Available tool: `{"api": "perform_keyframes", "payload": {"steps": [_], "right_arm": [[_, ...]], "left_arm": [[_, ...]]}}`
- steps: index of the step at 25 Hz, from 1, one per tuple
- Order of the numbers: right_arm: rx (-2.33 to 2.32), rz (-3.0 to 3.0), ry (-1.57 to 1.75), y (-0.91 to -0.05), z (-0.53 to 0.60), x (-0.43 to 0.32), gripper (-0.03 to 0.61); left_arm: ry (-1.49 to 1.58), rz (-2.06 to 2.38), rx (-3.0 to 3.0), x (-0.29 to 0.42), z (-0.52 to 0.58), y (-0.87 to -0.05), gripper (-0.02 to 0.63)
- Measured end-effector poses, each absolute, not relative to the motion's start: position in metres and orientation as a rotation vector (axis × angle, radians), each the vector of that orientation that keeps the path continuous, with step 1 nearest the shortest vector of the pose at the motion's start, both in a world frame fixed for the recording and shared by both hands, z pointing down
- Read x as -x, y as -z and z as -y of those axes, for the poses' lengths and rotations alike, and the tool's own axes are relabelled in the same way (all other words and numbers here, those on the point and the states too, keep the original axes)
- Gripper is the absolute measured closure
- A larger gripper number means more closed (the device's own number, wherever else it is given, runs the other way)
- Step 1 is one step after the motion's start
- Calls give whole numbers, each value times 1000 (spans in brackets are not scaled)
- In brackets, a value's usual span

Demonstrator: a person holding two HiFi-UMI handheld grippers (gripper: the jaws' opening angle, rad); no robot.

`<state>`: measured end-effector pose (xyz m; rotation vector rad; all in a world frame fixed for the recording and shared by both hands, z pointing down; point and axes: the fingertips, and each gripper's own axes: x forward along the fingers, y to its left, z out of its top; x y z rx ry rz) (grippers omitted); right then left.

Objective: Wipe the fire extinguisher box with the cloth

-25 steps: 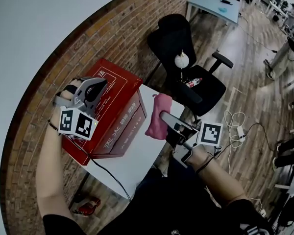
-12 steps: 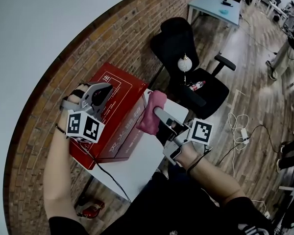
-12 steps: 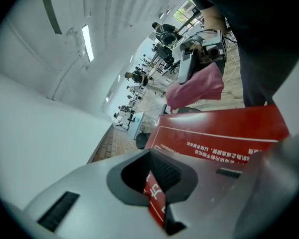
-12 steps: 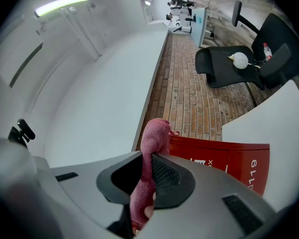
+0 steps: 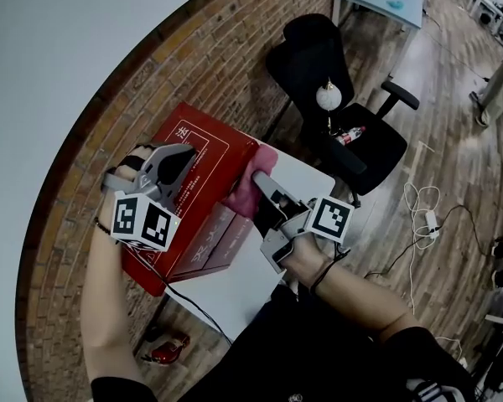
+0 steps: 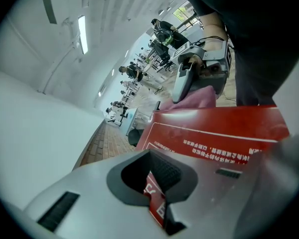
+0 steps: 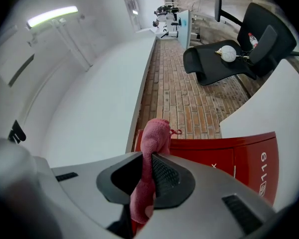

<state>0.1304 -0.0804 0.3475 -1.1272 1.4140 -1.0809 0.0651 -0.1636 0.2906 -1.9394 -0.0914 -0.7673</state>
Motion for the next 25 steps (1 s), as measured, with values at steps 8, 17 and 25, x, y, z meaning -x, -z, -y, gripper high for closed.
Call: {"api": "perform_keyframes", "payload": {"steps": [8, 17, 25], "right_arm": [[1138, -1362, 1010, -344, 90, -124, 517], [1163, -1407, 949, -347, 95, -124, 517], [1164, -1398, 983, -368, 97, -122, 517]], "left_arm": [[765, 87, 1945, -65, 163, -289, 594], [768, 85, 1950, -67, 165, -290, 594], [768, 82, 1950, -66, 165, -290, 594]]}}
